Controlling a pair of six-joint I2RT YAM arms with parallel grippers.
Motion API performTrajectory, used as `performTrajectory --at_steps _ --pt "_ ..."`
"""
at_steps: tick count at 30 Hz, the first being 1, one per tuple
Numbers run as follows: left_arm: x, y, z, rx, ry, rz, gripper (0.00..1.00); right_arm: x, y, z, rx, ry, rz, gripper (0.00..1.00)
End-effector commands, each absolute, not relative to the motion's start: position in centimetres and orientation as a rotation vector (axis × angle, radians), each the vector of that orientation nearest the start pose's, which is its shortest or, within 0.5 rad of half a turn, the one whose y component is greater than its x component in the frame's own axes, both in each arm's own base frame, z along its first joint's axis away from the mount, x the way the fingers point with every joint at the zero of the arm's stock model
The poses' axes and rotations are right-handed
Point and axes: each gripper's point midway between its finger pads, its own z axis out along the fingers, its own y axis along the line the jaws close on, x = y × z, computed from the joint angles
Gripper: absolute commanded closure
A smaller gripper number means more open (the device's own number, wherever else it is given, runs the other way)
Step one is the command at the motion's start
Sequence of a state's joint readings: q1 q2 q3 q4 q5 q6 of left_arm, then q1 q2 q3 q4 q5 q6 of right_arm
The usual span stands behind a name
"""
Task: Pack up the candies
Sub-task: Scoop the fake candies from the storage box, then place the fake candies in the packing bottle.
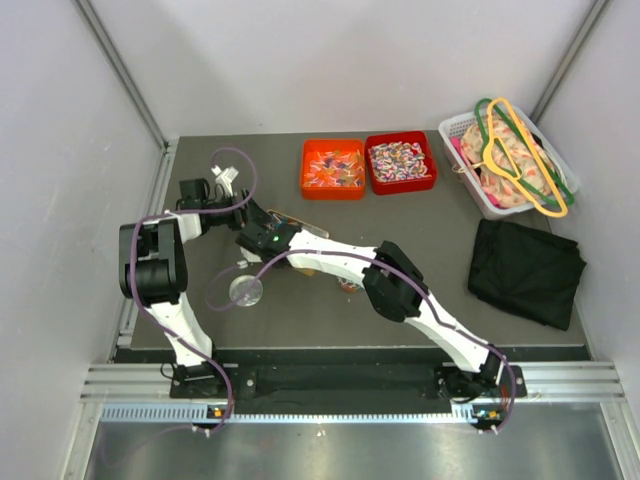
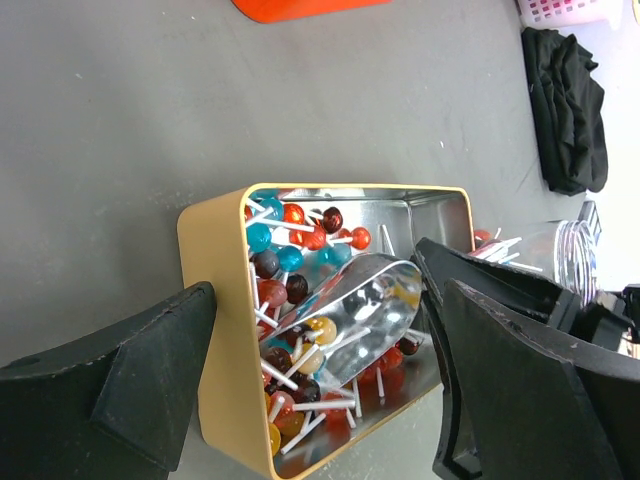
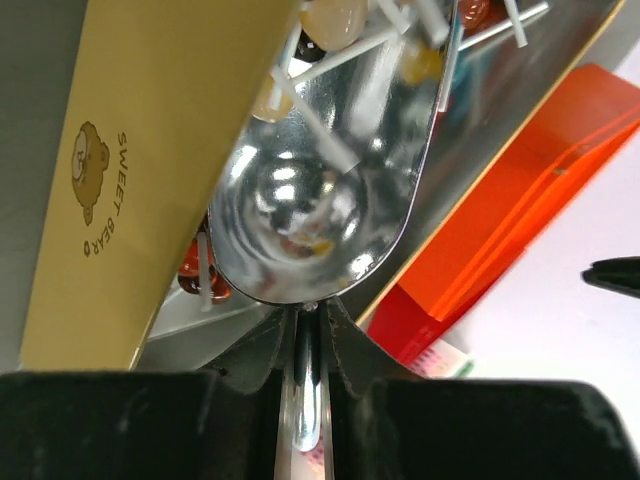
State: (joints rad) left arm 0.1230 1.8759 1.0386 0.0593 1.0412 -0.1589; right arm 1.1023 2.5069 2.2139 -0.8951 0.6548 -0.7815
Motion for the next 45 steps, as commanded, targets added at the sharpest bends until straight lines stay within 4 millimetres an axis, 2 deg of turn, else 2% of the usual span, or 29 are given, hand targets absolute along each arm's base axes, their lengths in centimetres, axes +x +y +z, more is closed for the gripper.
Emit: performTrajectory --at_steps 1,7,8,11,15,18,25,28,34,37,42,45 --pt "40.5 -11.2 10.6 0.272 2.083 -1.244 0.01 34.6 40.9 8.3 -1.941 1.745 -0.563 1.0" --pt "40.5 -11.1 10.6 0.28 2.087 -1.232 0.01 35.9 38.9 10.0 -1.878 1.809 -0.538 1.0" --pt "40.6 -11.1 10.7 0.28 2.088 -1.232 0.01 35.9 38.8 10.8 -1.859 1.809 -0.517 1.0" --pt "40.7 -11.0 10.7 0.289 2.088 -1.227 0.01 35.9 38.3 11.2 -1.836 1.848 -0.456 1.0" --pt "40.7 -11.1 10.8 0.295 2.087 -1.237 0.01 34.9 38.1 10.5 -1.834 1.89 -0.35 1.0" --pt "41.1 -10.8 11.2 0.283 2.081 -1.246 0.01 34.9 38.2 10.9 -1.8 1.884 -0.329 1.0" --pt "43.2 -10.0 14.8 0.298 1.994 -1.281 0.01 35.9 38.2 13.2 -1.683 1.886 -0.256 1.0" --pt "43.6 -10.1 16.3 0.314 1.954 -1.304 0.01 35.8 38.3 13.2 -1.663 1.889 -0.234 1.0" --pt "44.0 -9.9 18.1 0.318 1.914 -1.324 0.01 36.0 37.9 13.2 -1.605 1.901 -0.223 1.0" --pt "44.4 -9.3 19.0 0.313 1.895 -1.31 0.01 36.1 37.5 14.2 -1.583 1.886 -0.226 1.0" --pt "45.3 -7.7 20.4 0.271 1.86 -1.298 0.01 35.9 36.5 17.6 -1.596 1.838 -0.258 1.0" --pt "45.7 -6.7 21.1 0.248 1.847 -1.287 0.01 35.1 34.8 19.1 -1.625 1.826 -0.283 1.0"
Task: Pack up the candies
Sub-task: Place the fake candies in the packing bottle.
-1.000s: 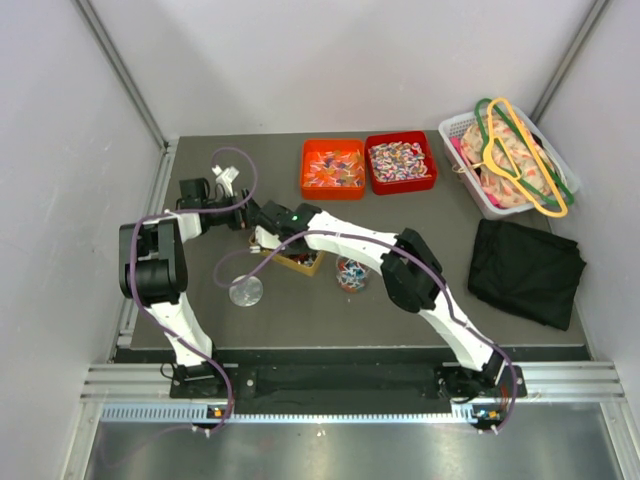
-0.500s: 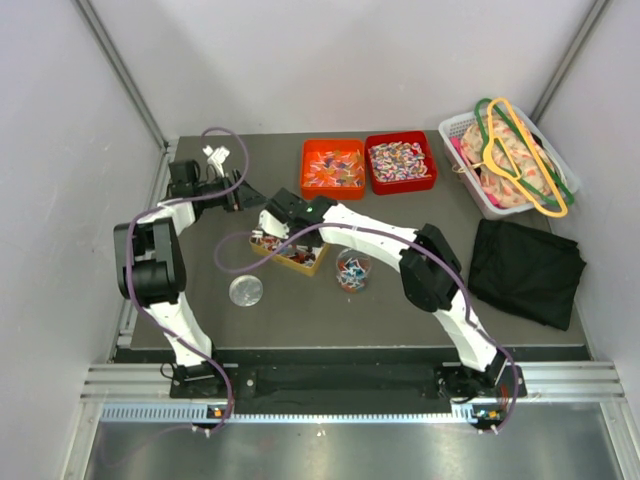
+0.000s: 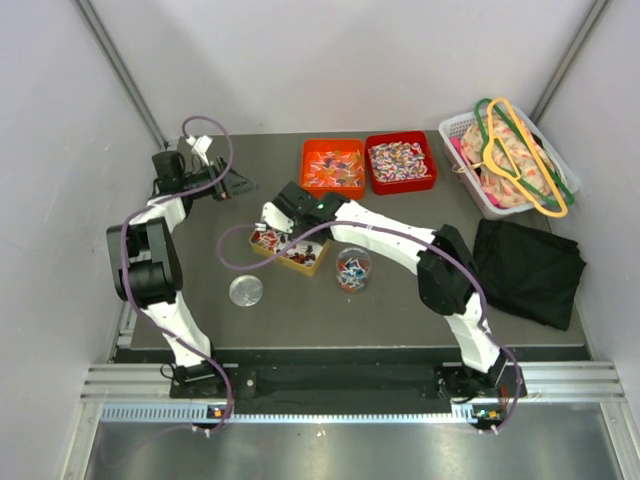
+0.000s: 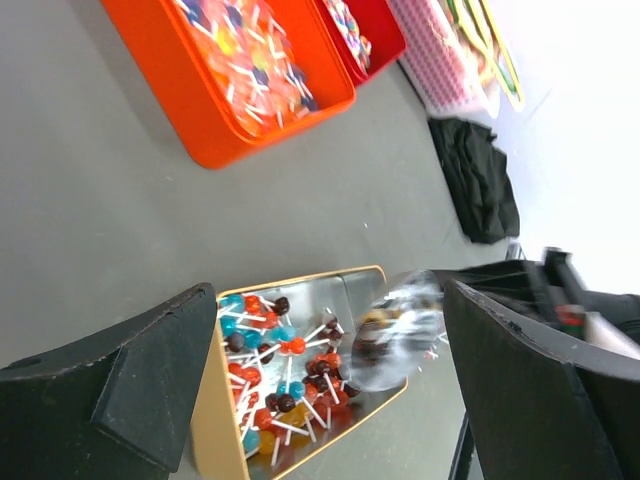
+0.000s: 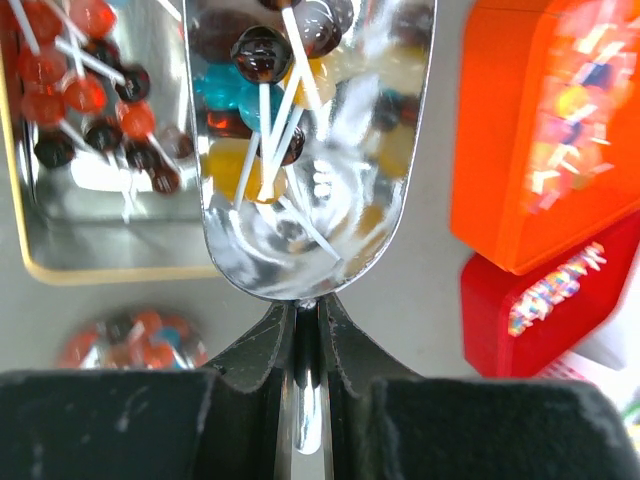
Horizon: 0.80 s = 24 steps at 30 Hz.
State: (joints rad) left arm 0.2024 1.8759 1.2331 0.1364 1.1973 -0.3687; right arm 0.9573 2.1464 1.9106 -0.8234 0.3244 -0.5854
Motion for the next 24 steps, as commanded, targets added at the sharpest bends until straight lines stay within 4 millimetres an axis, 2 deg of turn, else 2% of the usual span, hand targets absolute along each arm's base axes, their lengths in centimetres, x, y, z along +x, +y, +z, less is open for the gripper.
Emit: performTrajectory --at_steps 1,3,4,5,6,7,8,9,10,11,15,17,24 --pt "45.7 -6.4 21.2 0.246 1.844 -1.283 0.01 35.0 34.3 19.3 -1.629 1.826 -0.292 1.0" --pt "45.8 -6.1 21.4 0.244 1.839 -1.273 0.01 34.6 32.7 19.2 -1.655 1.832 -0.315 1.0" --pt "45.8 -6.0 21.3 0.238 1.843 -1.272 0.01 34.3 31.9 20.3 -1.641 1.822 -0.314 1.0" --pt "45.7 -6.0 21.2 0.247 1.845 -1.264 0.01 34.0 31.1 20.6 -1.644 1.824 -0.321 1.0" --pt "45.6 -6.0 20.9 0.245 1.852 -1.261 0.01 33.9 29.8 19.9 -1.665 1.837 -0.345 1.0" --pt "45.5 -6.0 20.7 0.245 1.859 -1.26 0.01 33.5 28.9 21.1 -1.645 1.821 -0.347 1.0" --pt "45.4 -6.0 20.5 0.243 1.864 -1.262 0.01 32.9 27.8 20.0 -1.678 1.838 -0.358 1.0" --pt "45.3 -6.0 20.2 0.241 1.869 -1.261 0.01 32.6 27.0 19.9 -1.695 1.834 -0.369 1.0" --pt "45.1 -6.0 19.9 0.243 1.882 -1.258 0.01 32.1 26.1 21.0 -1.676 1.82 -0.373 1.0" --pt "45.0 -6.1 19.7 0.245 1.888 -1.257 0.01 31.5 25.0 20.0 -1.703 1.834 -0.397 1.0" --pt "44.6 -6.0 19.2 0.274 1.912 -1.229 0.01 30.0 21.5 19.8 -1.733 1.848 -0.425 1.0" --pt "44.0 -6.0 18.3 0.262 1.959 -1.241 0.01 29.6 19.5 19.3 -1.728 1.848 -0.475 1.0" --pt "43.5 -5.5 17.1 0.288 2.033 -1.175 0.01 27.7 16.3 18.9 -1.806 1.824 -0.542 1.0"
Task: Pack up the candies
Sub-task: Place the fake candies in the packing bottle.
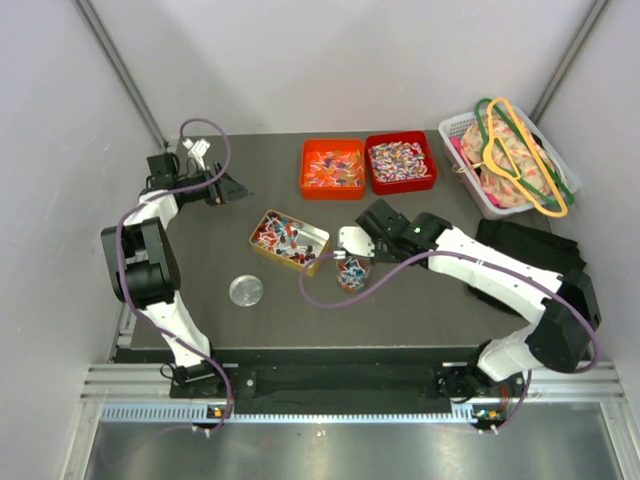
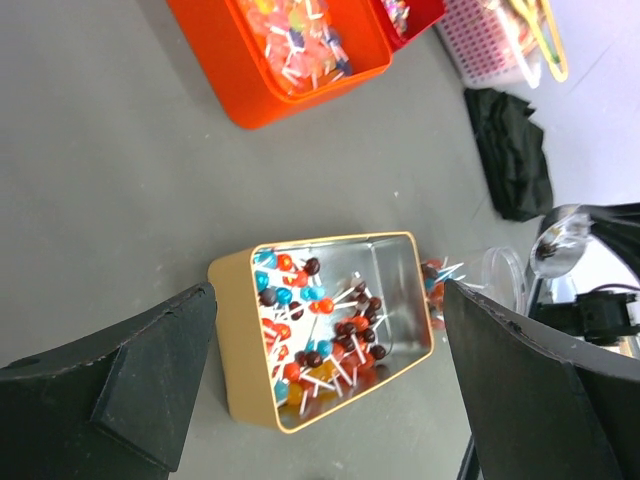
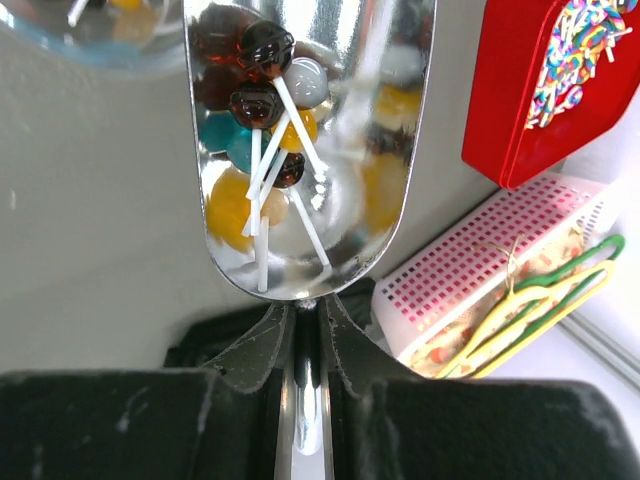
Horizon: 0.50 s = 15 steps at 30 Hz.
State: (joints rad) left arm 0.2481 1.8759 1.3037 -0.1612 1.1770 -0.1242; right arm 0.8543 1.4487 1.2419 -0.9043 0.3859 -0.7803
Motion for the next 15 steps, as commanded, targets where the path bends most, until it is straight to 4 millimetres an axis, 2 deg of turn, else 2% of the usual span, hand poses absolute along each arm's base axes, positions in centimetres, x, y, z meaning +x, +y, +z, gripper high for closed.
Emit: performTrajectory --at_steps 1,8,15 --pt "43.4 -5.3 17.0 0.305 2.036 -1.156 0.01 27.7 16.1 18.8 -1.81 1.818 -0.556 1.0" --pt "43.1 -5.2 16.8 0.296 2.066 -1.136 0.01 27.4 14.8 18.8 -1.898 1.797 -0.674 1.0" --pt "43.0 -5.1 17.2 0.306 2.06 -1.122 0.01 26.6 15.3 17.6 -2.013 1.746 -0.748 1.0"
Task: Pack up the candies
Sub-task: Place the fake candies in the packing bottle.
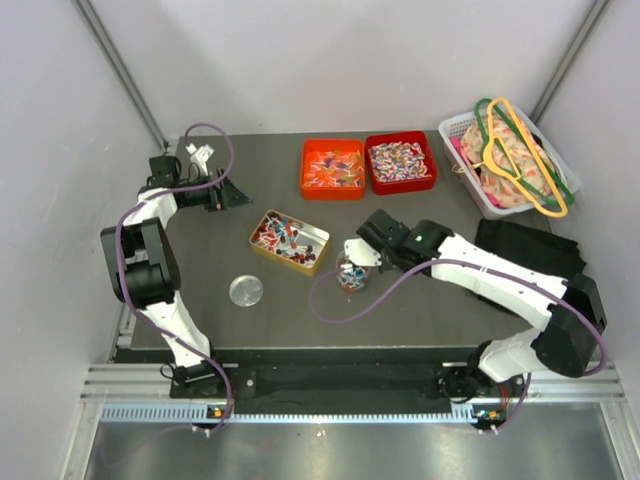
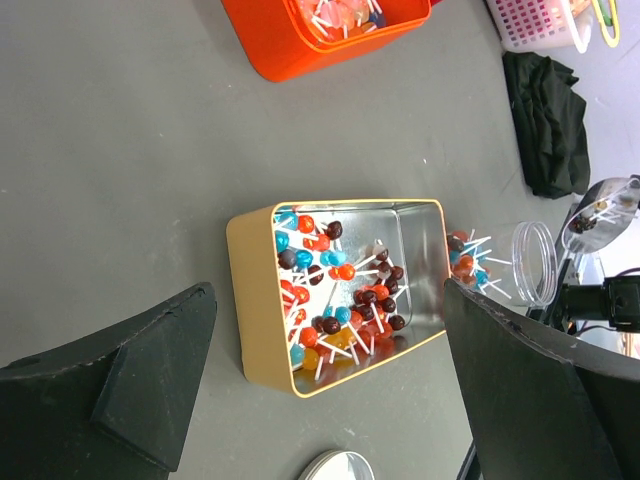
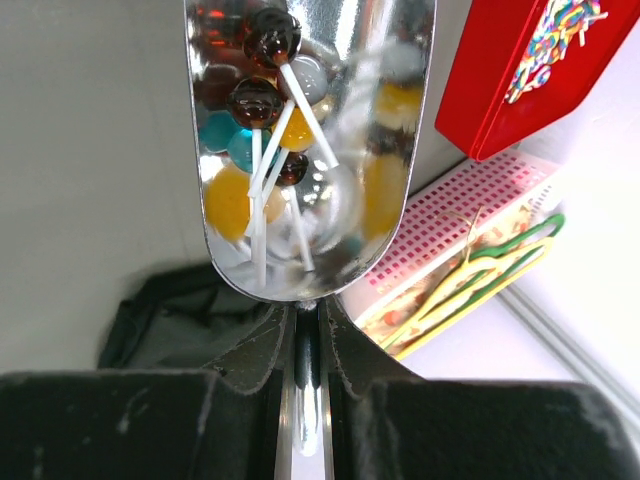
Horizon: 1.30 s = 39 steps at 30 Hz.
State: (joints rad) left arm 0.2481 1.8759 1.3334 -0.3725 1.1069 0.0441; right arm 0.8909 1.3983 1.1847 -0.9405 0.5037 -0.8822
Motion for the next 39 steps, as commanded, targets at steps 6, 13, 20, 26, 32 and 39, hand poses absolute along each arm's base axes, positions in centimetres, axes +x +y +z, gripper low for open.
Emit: performTrajectory --at_steps 6,13,20,26,32,39 --pt "42.9 -5.3 16.9 0.305 2.063 -1.133 0.01 26.4 15.9 17.2 -2.087 1.699 -0.821 1.0" --pt "42.7 -5.3 16.6 0.306 2.061 -1.139 0.01 26.6 16.1 17.7 -2.135 1.659 -0.909 1.0" --pt "42.8 -5.4 16.4 0.304 2.06 -1.146 0.01 26.8 16.4 18.1 -2.166 1.622 -0.979 1.0" --pt "42.9 -5.4 16.8 0.308 2.049 -1.151 0.01 27.3 16.8 18.9 -2.176 1.575 -1.047 1.0" --pt "42.9 -5.4 16.7 0.307 2.049 -1.15 0.01 27.0 17.2 19.5 -2.207 1.533 -1.081 1.0" --pt "42.9 -5.6 17.3 0.314 2.031 -1.164 0.01 27.6 18.3 21.3 -2.146 1.524 -1.061 1.0"
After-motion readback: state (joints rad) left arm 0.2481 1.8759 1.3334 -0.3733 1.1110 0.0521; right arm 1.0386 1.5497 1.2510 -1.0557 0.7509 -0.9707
